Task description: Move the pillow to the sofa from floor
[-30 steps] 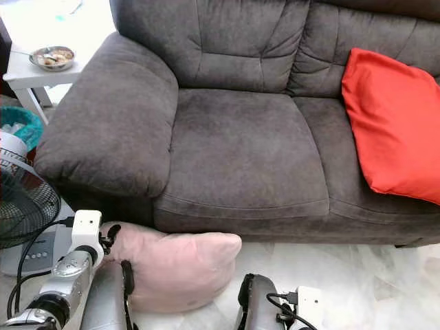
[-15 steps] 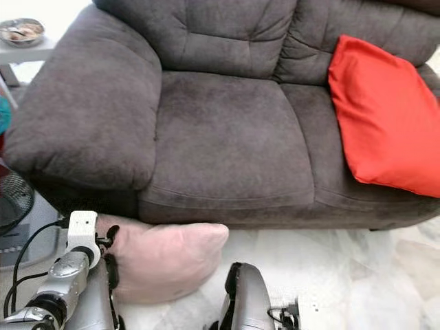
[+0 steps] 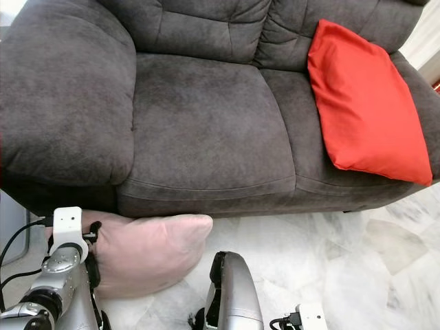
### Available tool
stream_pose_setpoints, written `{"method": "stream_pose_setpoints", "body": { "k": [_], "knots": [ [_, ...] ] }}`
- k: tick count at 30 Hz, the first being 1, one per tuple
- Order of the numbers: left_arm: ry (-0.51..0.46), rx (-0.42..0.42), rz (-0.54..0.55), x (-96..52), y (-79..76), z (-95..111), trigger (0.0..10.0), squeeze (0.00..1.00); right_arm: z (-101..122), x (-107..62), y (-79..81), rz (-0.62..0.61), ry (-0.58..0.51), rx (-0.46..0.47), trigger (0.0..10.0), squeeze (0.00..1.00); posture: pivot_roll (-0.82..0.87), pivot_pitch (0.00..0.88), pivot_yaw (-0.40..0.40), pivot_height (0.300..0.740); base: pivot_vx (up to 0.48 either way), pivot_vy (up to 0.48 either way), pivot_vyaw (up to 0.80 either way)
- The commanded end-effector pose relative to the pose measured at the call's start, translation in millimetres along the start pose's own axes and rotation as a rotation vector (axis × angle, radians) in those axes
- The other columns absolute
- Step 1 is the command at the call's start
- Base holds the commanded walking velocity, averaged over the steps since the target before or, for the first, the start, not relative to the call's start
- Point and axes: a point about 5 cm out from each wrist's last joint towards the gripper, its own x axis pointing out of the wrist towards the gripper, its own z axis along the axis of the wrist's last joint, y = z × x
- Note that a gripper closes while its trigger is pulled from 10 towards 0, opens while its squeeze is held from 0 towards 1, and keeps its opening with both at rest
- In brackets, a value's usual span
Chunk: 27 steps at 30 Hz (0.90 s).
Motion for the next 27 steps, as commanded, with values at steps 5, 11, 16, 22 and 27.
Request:
{"method": "stream_pose_setpoints", "body": {
  "k": [5, 11, 16, 22, 27],
  "knots": [
    [0.061, 0.007, 0.044, -2.2, 2.2, -11.1, 10.0, 0.0, -6.6, -8.6, -12.1, -0.031, 0.018, -0.012, 10.0, 0.0, -0.04, 0.23, -0.348, 0.5, 0.0, 0.0, 0.0],
    [0.105, -0.041, 0.065, -3.1, 4.3, -17.0, 2.7, 0.0, -6.4, -8.7, -13.2, -0.039, 0.023, -0.016, 10.0, 0.0, -0.04, 0.23, -0.351, 0.5, 0.0, 0.0, 0.0],
    [0.119, -0.053, 0.069, -3.5, 5.1, -19.0, 0.0, 0.0, -6.2, -8.6, -13.7, -0.039, 0.026, -0.018, 10.0, 0.0, -0.04, 0.235, -0.354, 0.5, 0.0, 0.0, 0.0],
    [0.124, -0.052, 0.058, -3.6, 4.0, -19.4, 0.0, 0.0, -5.6, -8.3, -13.6, -0.038, 0.025, -0.018, 10.0, 0.0, -0.04, 0.239, -0.353, 0.5, 0.0, 0.0, 0.0],
    [0.129, -0.046, 0.056, -3.5, 3.9, -19.5, 0.0, 0.0, -5.0, -7.8, -13.3, -0.039, 0.022, -0.015, 10.0, 0.0, -0.04, 0.238, -0.35, 0.5, 0.0, 0.0, 0.0]
  ]
}}
